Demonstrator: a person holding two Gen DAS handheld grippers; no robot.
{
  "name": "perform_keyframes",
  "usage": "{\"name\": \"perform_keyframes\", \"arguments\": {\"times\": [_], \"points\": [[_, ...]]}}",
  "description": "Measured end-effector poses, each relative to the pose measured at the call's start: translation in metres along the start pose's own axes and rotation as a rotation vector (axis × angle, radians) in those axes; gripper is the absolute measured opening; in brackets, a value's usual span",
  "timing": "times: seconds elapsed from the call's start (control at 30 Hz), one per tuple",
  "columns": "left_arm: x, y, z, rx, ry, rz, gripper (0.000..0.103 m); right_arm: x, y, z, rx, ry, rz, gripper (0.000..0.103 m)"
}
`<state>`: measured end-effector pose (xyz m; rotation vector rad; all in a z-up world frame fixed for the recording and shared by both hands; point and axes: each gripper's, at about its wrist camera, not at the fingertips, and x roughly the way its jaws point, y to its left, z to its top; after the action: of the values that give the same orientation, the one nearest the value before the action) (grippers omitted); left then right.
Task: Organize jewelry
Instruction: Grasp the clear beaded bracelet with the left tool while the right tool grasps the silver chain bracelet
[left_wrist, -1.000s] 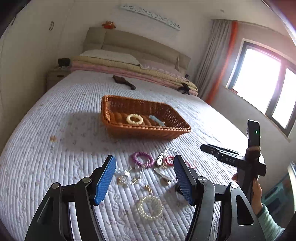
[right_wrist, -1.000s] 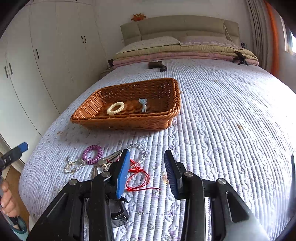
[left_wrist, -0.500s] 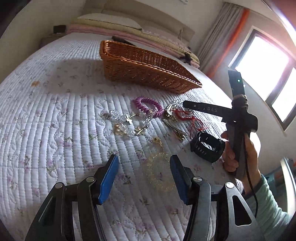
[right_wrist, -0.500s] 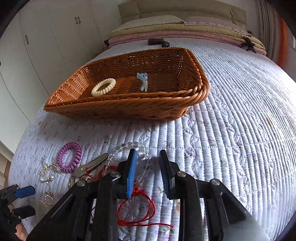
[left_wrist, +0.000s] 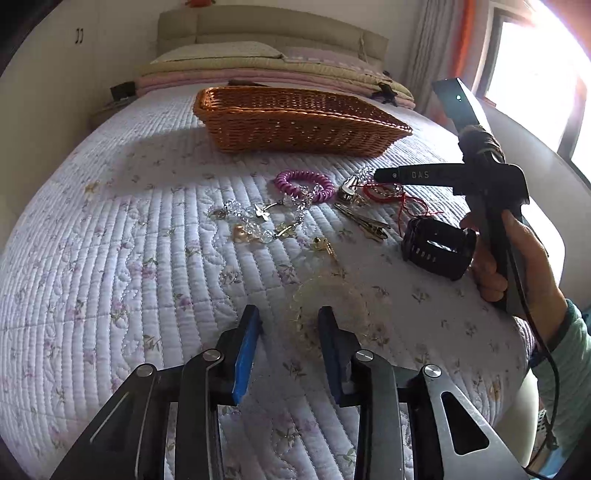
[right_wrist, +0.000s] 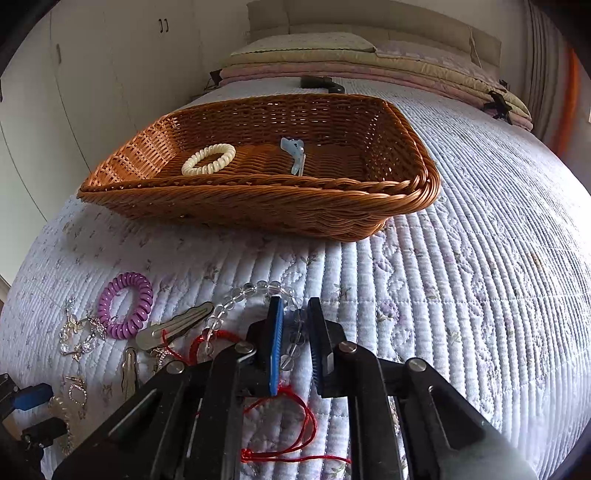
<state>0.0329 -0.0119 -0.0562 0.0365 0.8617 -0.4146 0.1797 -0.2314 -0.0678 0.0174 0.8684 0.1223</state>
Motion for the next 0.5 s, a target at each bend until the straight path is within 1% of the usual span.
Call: {"name": "perform_keyframes", "arguments": {"times": [0.03, 0.13, 0.17, 0.2, 0.37, 0.5], "points": [[0.001, -0.002, 0.001, 0.005, -0.002, 0.008, 0.033, 0.0, 0.001, 0.0, -0.003, -0.001, 0.003, 0.012], [0.003, -0.008, 0.0, 0.016, -0.018, 0.041, 0.026, -0.002, 0.002, 0.0, -0.009, -0.01, -0.001, 0.01], [0.005, -0.01, 0.001, 0.019, -0.023, 0.048, 0.022, -0.003, 0.002, -0.001, -0.01, -0.015, 0.0, 0.01], [0.005, -0.012, 0.001, 0.022, -0.03, 0.048, 0.011, -0.004, 0.002, -0.001, -0.009, -0.022, 0.003, 0.01], [0.003, -0.007, 0.002, -0.004, -0.056, 0.011, 0.01, -0.016, -0.008, -0.007, 0.024, -0.075, 0.045, 0.01], [-0.003, 0.003, 0.003, -0.058, -0.089, -0.025, 0.01, -0.031, -0.01, -0.011, 0.029, -0.132, 0.065, 0.01]]}}
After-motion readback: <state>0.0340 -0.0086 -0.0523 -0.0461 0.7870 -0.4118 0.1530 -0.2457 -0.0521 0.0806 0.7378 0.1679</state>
